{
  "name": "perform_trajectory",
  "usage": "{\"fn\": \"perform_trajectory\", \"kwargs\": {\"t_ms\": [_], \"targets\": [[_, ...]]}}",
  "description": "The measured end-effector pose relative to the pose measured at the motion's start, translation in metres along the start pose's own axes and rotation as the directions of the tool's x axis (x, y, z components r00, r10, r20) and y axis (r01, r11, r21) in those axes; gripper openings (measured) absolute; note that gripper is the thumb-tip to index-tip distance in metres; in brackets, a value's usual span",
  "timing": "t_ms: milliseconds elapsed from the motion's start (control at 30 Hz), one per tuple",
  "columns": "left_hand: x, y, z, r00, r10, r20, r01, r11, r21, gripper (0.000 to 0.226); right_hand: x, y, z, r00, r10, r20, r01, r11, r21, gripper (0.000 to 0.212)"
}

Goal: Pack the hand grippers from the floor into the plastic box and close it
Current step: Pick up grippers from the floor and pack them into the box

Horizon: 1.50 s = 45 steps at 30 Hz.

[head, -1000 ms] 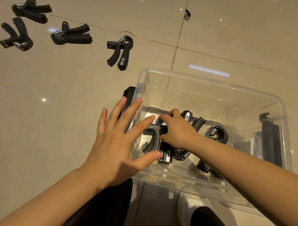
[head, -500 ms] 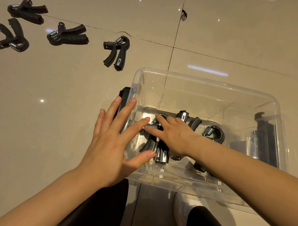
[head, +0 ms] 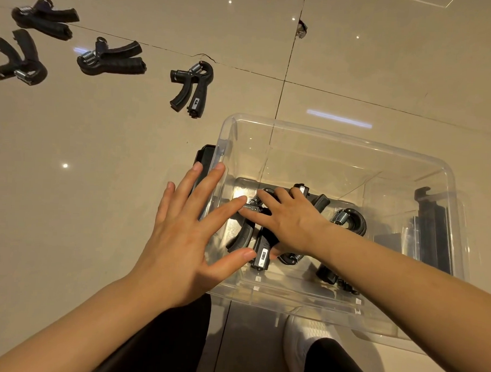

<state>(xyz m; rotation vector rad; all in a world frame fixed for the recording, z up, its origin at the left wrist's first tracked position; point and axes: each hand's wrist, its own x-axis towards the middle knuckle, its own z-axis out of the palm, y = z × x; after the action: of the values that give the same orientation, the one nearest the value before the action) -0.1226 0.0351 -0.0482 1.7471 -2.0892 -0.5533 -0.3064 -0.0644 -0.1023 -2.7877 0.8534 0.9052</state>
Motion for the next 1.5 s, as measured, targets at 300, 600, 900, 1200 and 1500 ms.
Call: {"fn": "perform_trajectory", "kwargs": {"t_ms": [300, 600, 900, 1200, 1500], "targets": [[-0.001, -0.001, 0.001, 1.000, -0.005, 0.001, 0.005, 0.998, -0.059, 0.062, 0.010, 0.005, -0.004, 0.998, 0.014, 0.053, -0.019, 0.996, 0.092, 0.125], [-0.001, -0.001, 0.003, 1.000, -0.011, -0.017, 0.010, 0.998, -0.056, 0.058, 0.037, 0.005, -0.011, 0.984, -0.053, 0.171, 0.009, 0.968, 0.252, 0.121], [-0.002, -0.001, 0.003, 1.000, -0.029, -0.009, 0.028, 0.998, -0.050, 0.060, 0.030, 0.018, -0.001, 0.990, -0.085, 0.109, 0.036, 0.921, 0.388, 0.119], [-0.002, -0.002, 0.004, 1.000, -0.017, -0.010, 0.016, 0.999, -0.034, 0.059, 0.033, 0.017, -0.004, 0.987, -0.098, 0.127, 0.042, 0.922, 0.386, 0.120], [-0.002, -0.004, 0.006, 1.000, -0.005, -0.017, 0.004, 1.000, -0.015, 0.058, 0.033, 0.017, -0.010, 0.977, -0.165, 0.136, 0.118, 0.946, 0.302, 0.123]]}}
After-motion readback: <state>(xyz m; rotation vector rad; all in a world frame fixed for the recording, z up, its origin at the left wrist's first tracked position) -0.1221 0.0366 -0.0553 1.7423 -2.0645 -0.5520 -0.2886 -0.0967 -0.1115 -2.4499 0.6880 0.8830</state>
